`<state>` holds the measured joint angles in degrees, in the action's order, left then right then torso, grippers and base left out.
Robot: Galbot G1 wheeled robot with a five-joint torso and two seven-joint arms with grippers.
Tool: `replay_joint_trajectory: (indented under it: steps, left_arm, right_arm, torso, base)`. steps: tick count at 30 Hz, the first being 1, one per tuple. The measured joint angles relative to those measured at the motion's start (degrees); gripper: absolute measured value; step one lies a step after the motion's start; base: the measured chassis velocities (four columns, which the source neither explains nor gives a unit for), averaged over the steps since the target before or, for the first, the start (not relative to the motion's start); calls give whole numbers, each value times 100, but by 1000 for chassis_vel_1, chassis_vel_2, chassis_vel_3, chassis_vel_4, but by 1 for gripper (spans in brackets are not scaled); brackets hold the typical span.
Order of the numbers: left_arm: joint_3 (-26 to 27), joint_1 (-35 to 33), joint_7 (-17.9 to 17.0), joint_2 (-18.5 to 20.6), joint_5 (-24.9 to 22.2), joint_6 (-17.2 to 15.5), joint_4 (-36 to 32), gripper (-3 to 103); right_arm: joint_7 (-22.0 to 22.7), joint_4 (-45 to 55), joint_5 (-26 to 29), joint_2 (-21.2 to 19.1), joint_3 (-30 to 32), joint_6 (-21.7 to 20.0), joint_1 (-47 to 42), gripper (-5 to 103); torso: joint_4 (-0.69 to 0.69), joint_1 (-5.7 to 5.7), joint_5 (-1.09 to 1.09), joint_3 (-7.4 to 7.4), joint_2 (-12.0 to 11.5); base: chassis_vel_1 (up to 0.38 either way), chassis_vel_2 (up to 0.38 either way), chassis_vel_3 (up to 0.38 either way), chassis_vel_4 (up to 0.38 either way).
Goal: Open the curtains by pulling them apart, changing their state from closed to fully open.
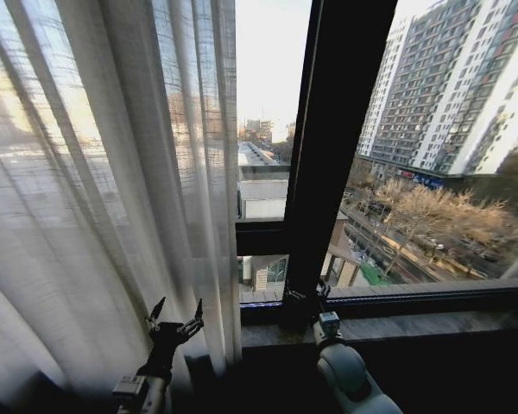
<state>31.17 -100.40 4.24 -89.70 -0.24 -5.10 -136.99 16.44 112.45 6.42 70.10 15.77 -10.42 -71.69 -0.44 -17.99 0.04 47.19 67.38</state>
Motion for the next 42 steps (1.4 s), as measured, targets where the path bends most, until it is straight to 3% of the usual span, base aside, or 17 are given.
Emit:
replay_joint_trajectory:
  steps: [10, 20, 24, 32, 37, 42]
  left_arm:
    - [-3, 653, -24, 96, -92, -135, 479, 100]
    - [-457, 1077, -153, 355, -86, -392, 808, 100]
    - [-504, 1531, -424, 480, -198, -425, 1276, 100]
    - [-540, 2077, -545, 536, -347, -576, 1744, 103]
    - [-578, 2068, -517, 536, -424, -638, 1757, 92]
    - [-551, 2003, -420, 539, -442, -631, 1730, 71]
  right_arm:
    - [-6, -36, -13, 21, -18, 90, 13, 100]
    - [8, -8, -22, -50, -11, 152, -72, 100]
    - [9, -7, -30, -51, -11, 223, -95, 100]
    - [16, 35, -30, -88, 21, 261, -101, 100]
    - [19, 32, -24, -97, 59, 274, -83, 100]
    - [21, -11, -23, -88, 54, 282, -45, 100]
  torso:
    - [1, 0, -6, -1, 1]
    - [0, 1, -2, 0, 0]
    - [1, 1, -4, 0, 1]
    - [0, 0, -2, 0, 0]
    - [1, 1, -3, 0, 0]
    - [1, 1, -3, 0, 0]
  base:
    - [-3, -6, 6, 4]
    - [0, 0, 0, 0]
    - [0, 0, 0, 0]
    - [0, 0, 0, 0]
    - [0, 0, 0, 0]
    - [0, 0, 0, 0]
